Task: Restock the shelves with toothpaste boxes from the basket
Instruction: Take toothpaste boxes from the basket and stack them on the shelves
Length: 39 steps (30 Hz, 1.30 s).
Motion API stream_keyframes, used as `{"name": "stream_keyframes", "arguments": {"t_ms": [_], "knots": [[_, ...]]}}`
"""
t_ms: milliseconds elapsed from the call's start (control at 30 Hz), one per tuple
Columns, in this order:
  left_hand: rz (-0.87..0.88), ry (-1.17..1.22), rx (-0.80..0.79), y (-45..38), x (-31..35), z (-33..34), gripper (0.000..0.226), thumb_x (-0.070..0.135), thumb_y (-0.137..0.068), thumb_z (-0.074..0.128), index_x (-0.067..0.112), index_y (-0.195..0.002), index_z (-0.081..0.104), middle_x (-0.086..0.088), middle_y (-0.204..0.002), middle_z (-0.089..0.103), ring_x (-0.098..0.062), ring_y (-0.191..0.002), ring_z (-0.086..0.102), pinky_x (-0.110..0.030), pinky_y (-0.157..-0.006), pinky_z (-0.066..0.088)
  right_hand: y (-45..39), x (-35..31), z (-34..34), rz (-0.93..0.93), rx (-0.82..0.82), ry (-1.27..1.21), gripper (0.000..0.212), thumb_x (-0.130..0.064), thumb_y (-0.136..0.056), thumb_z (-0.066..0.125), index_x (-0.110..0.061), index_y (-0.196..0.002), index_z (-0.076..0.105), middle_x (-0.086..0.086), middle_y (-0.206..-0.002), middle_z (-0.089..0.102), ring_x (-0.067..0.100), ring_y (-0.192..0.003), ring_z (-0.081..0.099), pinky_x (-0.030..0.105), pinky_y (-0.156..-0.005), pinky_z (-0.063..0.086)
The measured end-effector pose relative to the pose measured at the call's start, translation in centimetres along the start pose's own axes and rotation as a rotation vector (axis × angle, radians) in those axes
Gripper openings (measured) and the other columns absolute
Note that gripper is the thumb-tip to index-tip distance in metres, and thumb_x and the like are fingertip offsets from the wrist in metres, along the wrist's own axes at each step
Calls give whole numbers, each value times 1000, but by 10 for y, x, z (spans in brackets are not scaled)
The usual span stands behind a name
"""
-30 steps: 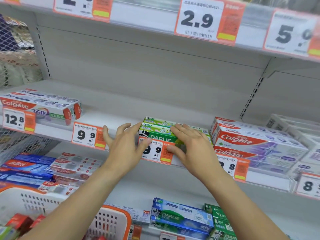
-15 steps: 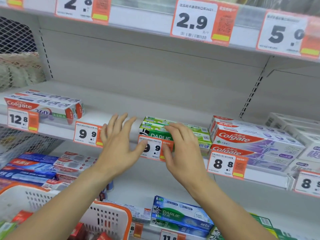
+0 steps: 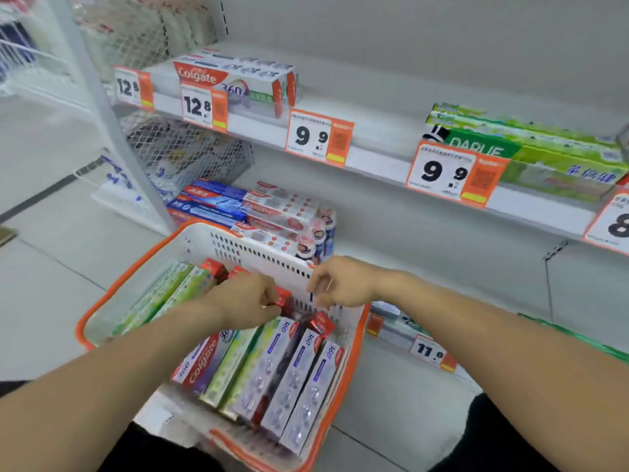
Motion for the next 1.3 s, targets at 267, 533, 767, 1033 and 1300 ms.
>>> {"name": "stream_keyframes", "arguments": {"t_ms": [267,533,767,1033,1300], "knots": [[-118,154,-24,46,-66,82,57,46,-85,73,18,-131,55,4,-112,51,-19,-111,55,-26,-90,44,-34,-8,47,16,-221,123,49,-27,-79,85,-16,-122,65,-1,-118,70,11,-92,61,20,-79,43],[-464,17,-66,58,-135,101,83,54,-76,77,10,-136,41,-12,-127,47,-27,-114,49,-38,-94,49,-83,-20,88,26,-134,53,69,-37,-81,82,-13,-139,51,7,-140,55,23,-122,56,34,-103,47],[-430,112,3,57,-147,104,47,37,-71,83,15,-102,56,-6,-104,53,-24,-83,58,-38,-70,54,-113,-19,101,62,-128,31,83,-35,-83,80,-12,-149,36,9,-148,47,26,-129,51,33,-106,44],[-390,890,-136,66,-166,52,33,9,-83,78,16,-115,68,-5,-109,75,-29,-104,70,-41,-93,58,-118,-35,74,-37,-111,-246,101,-23,-77,87,-29,-155,23,4,-157,34,26,-136,46,29,-100,42],[-192,1244,-193,44,-126,31,61,8,-80,76,14,-137,57,-15,-128,67,-34,-118,64,-47,-104,51,-82,-26,-3,-7,-140,-650,63,-23,-72,82,-6,-128,59,8,-117,73,27,-110,69,51,-98,53]]}}
Point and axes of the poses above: each hand's wrist, its own y-axis away from the middle knuckle, its own z-axis out of the palm, x = y × z, the point moved 4 cm from there along -y, towards the middle knuckle
